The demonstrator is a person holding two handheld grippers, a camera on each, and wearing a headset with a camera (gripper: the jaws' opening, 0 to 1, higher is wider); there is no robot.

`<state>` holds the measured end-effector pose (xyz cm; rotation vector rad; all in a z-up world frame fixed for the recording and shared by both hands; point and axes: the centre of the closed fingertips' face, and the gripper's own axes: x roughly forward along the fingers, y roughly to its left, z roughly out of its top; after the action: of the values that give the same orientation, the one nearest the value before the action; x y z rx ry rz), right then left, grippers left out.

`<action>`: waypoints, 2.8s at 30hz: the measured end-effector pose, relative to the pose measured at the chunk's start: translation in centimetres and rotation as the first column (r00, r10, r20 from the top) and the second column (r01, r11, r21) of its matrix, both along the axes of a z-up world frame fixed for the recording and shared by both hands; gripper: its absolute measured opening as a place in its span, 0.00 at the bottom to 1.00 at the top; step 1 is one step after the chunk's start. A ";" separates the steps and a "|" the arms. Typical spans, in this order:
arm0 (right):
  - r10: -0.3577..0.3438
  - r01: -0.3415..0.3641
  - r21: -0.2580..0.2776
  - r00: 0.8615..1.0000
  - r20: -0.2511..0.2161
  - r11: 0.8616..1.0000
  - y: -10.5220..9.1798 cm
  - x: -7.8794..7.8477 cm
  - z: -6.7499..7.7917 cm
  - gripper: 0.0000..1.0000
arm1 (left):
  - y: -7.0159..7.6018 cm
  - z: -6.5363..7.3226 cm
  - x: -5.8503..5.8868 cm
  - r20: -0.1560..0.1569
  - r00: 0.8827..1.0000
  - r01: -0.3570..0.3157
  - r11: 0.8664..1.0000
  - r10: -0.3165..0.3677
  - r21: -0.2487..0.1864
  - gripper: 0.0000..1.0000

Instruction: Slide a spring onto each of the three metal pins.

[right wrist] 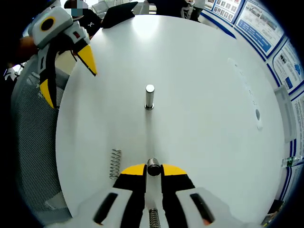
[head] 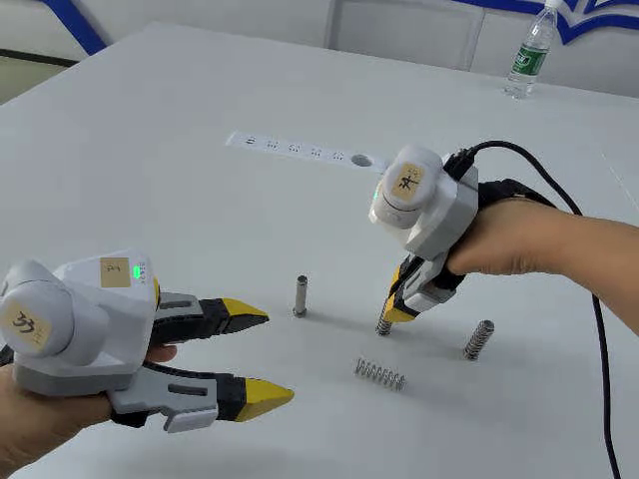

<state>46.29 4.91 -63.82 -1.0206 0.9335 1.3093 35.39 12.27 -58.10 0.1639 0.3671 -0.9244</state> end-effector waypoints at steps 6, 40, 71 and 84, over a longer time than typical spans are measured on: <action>-0.016 0.016 0.021 1.000 0.000 1.000 -0.2 0.2 0.2 0.17 | 0.0 -0.1 0.0 -0.001 1.000 0.001 1.000 -0.001 0.002 0.49; -0.032 0.035 0.036 0.997 -0.067 0.999 -2.1 -6.0 -2.6 0.17 | -0.6 -0.5 0.0 -0.009 1.000 0.024 1.000 -0.024 0.010 0.48; 0.094 -0.090 0.089 0.994 -0.049 0.992 0.5 -9.3 3.0 0.12 | -3.2 -0.5 0.5 0.003 0.992 0.125 0.990 -0.125 0.058 0.41; 0.183 -0.182 0.074 0.983 -0.014 0.981 1.9 -10.3 4.4 0.12 | -4.1 -0.2 0.4 0.024 0.984 0.173 0.983 -0.175 0.061 0.24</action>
<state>35.94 6.85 -59.40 -1.0573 0.8164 1.4979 35.77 8.14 -58.32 0.2665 0.3564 -1.0831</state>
